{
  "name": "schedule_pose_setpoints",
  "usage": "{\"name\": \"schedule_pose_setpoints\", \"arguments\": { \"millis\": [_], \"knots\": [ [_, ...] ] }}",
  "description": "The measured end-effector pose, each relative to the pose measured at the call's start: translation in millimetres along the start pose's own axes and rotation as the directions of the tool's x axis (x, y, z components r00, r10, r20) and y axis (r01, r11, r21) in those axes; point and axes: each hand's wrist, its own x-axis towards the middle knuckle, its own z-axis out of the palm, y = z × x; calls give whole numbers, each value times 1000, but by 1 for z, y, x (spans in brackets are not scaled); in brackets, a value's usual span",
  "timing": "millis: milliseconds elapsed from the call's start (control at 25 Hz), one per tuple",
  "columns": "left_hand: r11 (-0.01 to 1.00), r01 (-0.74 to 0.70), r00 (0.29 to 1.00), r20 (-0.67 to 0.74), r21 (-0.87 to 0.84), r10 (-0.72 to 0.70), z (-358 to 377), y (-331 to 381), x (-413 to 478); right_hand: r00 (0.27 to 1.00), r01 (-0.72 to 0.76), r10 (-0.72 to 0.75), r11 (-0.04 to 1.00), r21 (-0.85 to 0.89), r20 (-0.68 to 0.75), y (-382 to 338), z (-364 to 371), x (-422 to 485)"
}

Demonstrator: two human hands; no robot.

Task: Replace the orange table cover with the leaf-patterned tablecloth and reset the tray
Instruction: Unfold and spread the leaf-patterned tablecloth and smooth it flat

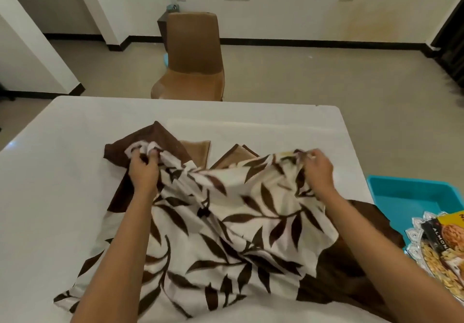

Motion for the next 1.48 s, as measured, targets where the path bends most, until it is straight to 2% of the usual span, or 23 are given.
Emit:
{"name": "schedule_pose_setpoints", "arguments": {
  "millis": [40, 80, 120, 200, 240, 280, 320, 360, 440, 520, 600, 680, 840, 920, 1000, 1040, 1120, 1200, 1280, 1320, 1400, 1440, 1480],
  "knots": [
    [993, -59, 982, 175, -99, 75, 10, 22, 7, 982, -95, 127, 972, 217, -138, -8, -21, 30],
    [984, -79, 942, 312, -162, 127, 19, 38, 11, 941, -123, 245, 889, 440, -232, -16, -46, 54],
    [982, -118, 906, 389, -147, 168, 26, 50, 13, 888, -101, 329, 821, 563, -320, -17, -72, 72],
    [973, -226, 898, 398, 55, 186, 33, 49, 7, 774, -67, 398, 825, 561, -493, -7, -117, 85],
    [954, -257, 917, 352, 154, 190, 34, 38, 0, 727, -115, 408, 866, 488, -552, 4, -131, 84],
    [934, -274, 933, 300, 227, 200, 31, 21, -9, 724, -186, 380, 911, 368, -576, 21, -140, 79],
    [929, -253, 950, 249, 269, 187, 26, 0, -18, 782, -246, 316, 948, 200, -537, 43, -139, 67],
    [929, -206, 969, 197, 307, 150, 18, -24, -25, 866, -232, 204, 973, -6, -456, 64, -134, 49],
    [894, -100, 990, 137, 437, 44, -6, -84, -28, 988, -99, 52, 939, -328, -147, 101, -109, 3],
    [791, -40, 979, 181, 610, -91, -35, -138, -28, 986, 43, 42, 870, -492, 160, 126, -81, -49],
    [607, -95, 938, 276, 789, -212, -58, -180, -26, 938, 190, 59, 739, -646, 343, 149, -56, -92],
    [499, -138, 909, 309, 855, -279, -71, -202, -19, 933, 233, 67, 638, -734, 354, 164, -38, -121],
    [486, -32, 903, 234, 873, -360, -94, -209, 5, 952, 183, 79, 631, -754, 297, 155, -16, -141],
    [475, 140, 887, 103, 868, -450, -101, -193, 14, 942, 201, 83, 638, -743, 326, 141, 0, -155],
    [394, 299, 876, -86, 869, -474, -82, -151, 4, 919, 212, 124, 648, -732, 375, 122, 19, -175],
    [402, 282, 914, -116, 871, -389, -63, -130, -6, 915, 196, 142, 663, -722, 378, 116, 30, -189],
    [536, 10, 999, 10, 844, -34, -16, -89, -35, 897, 125, 210, 724, -679, 389, 105, 49, -214],
    [615, -307, 951, 265, 727, 161, 36, -71, -75, 876, 96, 244, 757, -646, 417, 102, 67, -240],
    [657, -431, 866, 489, 618, 108, 85, -64, -119, 874, 122, 203, 788, -603, 442, 86, 69, -254],
    [651, -468, 820, 568, 598, 68, 104, -64, -134, 902, 143, 149, 782, -606, 406, 79, 64, -248],
    [597, -501, 773, 634, 626, -17, 130, -68, -148, 931, 149, 94, 786, -600, 354, 73, 37, -216],
    [572, -494, 773, 632, 654, -54, 136, -74, -148, 961, 182, -13, 780, -599, 275, 76, 22, -190],
    [549, -485, 780, 620, 681, -80, 139, -78, -148, 969, 231, -105, 713, -662, 226, 86, 5, -159]
  ]
}}
